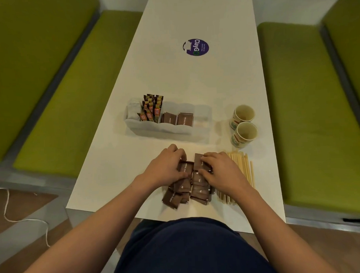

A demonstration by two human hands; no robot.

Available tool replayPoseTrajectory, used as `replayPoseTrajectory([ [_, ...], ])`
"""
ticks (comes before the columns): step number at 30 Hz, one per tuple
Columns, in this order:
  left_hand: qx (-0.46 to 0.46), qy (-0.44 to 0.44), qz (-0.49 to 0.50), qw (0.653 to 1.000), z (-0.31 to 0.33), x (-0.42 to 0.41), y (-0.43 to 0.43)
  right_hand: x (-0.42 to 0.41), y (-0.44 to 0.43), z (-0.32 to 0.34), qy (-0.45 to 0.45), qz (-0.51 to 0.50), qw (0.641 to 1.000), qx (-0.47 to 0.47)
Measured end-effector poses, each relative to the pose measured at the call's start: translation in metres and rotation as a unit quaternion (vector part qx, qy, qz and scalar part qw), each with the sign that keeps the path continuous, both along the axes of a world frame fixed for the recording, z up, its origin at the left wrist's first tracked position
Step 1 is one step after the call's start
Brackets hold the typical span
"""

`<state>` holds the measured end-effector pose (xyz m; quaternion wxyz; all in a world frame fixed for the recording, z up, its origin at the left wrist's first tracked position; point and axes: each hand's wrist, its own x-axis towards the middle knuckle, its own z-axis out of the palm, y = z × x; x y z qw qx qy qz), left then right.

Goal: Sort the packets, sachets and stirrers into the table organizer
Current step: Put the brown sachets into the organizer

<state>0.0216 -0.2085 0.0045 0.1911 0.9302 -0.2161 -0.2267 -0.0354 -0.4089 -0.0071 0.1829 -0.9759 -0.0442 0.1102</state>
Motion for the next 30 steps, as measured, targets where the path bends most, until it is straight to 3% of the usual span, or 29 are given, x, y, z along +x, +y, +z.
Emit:
replayPoseTrajectory([
  [7,-0.126,0.061,0.122,0.983,0.011,0.003,0.005,0.003,-0.001,0.006,-0.075,-0.007,0.997,0.017],
  [14,-0.183,-0.136,0.178,0.957,0.071,0.054,0.020,0.018,0.001,0.028,-0.154,-0.077,0.976,0.130],
  [18,-0.122,-0.200,0.218,0.948,0.083,0.097,0.023,0.029,0.006,0.037,-0.187,-0.116,0.958,0.183],
  [22,-0.041,-0.177,0.182,0.966,0.066,0.120,0.015,0.039,0.006,0.039,-0.220,-0.110,0.945,0.215],
  [26,0.043,-0.219,0.120,0.967,0.047,0.129,0.006,0.054,0.004,0.042,-0.256,-0.132,0.929,0.232],
  [30,0.143,-0.298,0.015,0.944,0.039,0.133,-0.001,0.078,0.010,0.047,-0.256,-0.156,0.923,0.241],
])
